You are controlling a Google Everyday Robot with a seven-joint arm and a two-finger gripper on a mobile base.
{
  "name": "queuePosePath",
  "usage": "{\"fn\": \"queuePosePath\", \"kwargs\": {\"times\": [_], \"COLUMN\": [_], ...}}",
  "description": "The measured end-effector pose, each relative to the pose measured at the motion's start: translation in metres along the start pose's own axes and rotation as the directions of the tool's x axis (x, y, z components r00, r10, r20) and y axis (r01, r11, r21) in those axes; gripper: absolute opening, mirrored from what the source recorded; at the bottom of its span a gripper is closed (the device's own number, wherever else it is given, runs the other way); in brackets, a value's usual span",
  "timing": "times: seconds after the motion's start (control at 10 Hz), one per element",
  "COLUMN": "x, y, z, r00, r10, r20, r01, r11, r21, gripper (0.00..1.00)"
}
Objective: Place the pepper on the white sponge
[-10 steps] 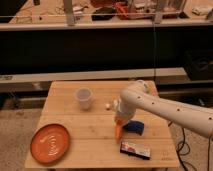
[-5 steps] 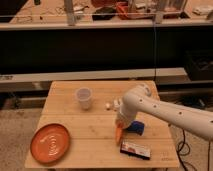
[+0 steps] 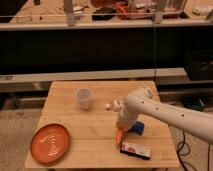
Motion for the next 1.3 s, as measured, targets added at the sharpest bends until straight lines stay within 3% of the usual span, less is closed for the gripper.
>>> {"fn": "queuePosePath", "kwargs": {"times": [1.1, 1.3], "x": [-0.008, -0.009], "y": [0.019, 0.021], "z": [-0.005, -0.004], "r00": [0.996, 0.994], "r10": [0.080, 0.091], "r20": [0.051, 0.057], "r01": [-0.080, -0.091], "r11": [0.997, 0.996], "r21": [0.000, -0.005], "gripper": [0.01, 0.06]}}
